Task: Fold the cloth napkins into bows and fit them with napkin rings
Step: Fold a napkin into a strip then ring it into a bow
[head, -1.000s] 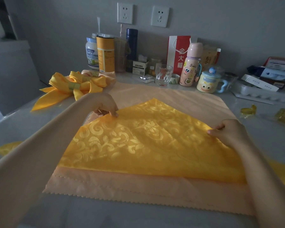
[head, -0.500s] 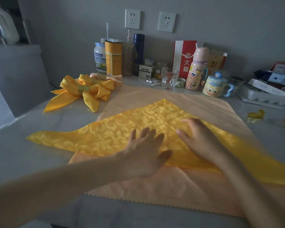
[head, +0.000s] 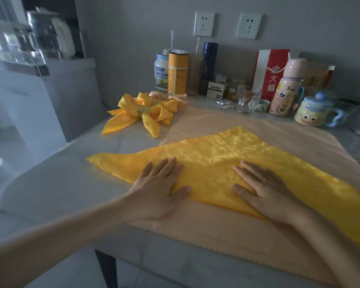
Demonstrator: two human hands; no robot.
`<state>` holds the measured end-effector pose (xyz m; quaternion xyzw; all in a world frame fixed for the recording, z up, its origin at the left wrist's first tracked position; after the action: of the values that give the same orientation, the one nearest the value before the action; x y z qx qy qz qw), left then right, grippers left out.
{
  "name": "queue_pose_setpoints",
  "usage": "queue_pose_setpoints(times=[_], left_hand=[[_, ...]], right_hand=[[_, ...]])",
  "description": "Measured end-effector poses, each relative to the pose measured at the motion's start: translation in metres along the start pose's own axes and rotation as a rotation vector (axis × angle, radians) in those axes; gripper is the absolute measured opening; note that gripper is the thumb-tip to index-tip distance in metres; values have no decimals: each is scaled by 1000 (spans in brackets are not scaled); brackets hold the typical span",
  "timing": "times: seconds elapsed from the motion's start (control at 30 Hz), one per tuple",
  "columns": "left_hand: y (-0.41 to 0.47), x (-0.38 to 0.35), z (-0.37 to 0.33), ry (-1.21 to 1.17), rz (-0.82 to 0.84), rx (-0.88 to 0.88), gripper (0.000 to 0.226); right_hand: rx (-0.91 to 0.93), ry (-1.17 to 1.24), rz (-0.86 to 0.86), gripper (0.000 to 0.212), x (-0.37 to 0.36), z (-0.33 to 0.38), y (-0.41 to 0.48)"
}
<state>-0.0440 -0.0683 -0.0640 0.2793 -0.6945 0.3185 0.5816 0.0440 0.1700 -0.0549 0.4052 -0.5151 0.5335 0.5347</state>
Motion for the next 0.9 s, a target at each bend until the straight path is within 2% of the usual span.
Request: queue_pose_setpoints(times=[0.07,0.17,0.23,0.3,0.4,0.47,0.53,0.6,0.67,0.73,0.83,0.9], left_hand=[[-9,2,25,-20,-5,93,73],[-26,5,58,-48,3,167,107],[-38,6,79,-31,17,208,116],[-45,8,99,-32,33,274,104],[-49,10,129,-42,18,396,70],[-48,13,143,-103,-76,387,62],[-43,16,146,-298,-252,338,53],[-45,18,144,-393,-387,349,30],[-39,21,138,-375,-473,355,16],[-37,21,140,-371,-515,375,19],[-34,18,147,-317,-499,409,31],[-32,18,146,-244,-509,443,25]], right_hand=[[-1,-9,-4,110,-1,-3,0],[-5,-13,1,118,-1,-3,2],[5,1,12,120,0,-1,3],[8,14,10,121,0,-1,3],[11,40,-4,119,-3,-2,2],[4,45,-26,120,-4,-2,2],[-7,66,-83,119,-1,-2,2],[11,96,-139,100,2,6,3],[41,158,-158,88,5,11,1],[92,198,-134,101,1,17,5],[63,135,-115,117,-6,16,12],[21,89,-105,119,-7,15,14]])
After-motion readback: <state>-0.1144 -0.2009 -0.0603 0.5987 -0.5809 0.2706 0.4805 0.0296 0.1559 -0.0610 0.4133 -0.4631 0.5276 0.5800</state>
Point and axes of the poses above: each hand's wrist, its own y-axis towards the middle knuckle, its own x-axis out of the back of the hand, z = x × y, the point moved 1 cm from there along y, towards the middle knuckle, and after that the axes turned 2 degrees about -y, right-handed, at the moved point
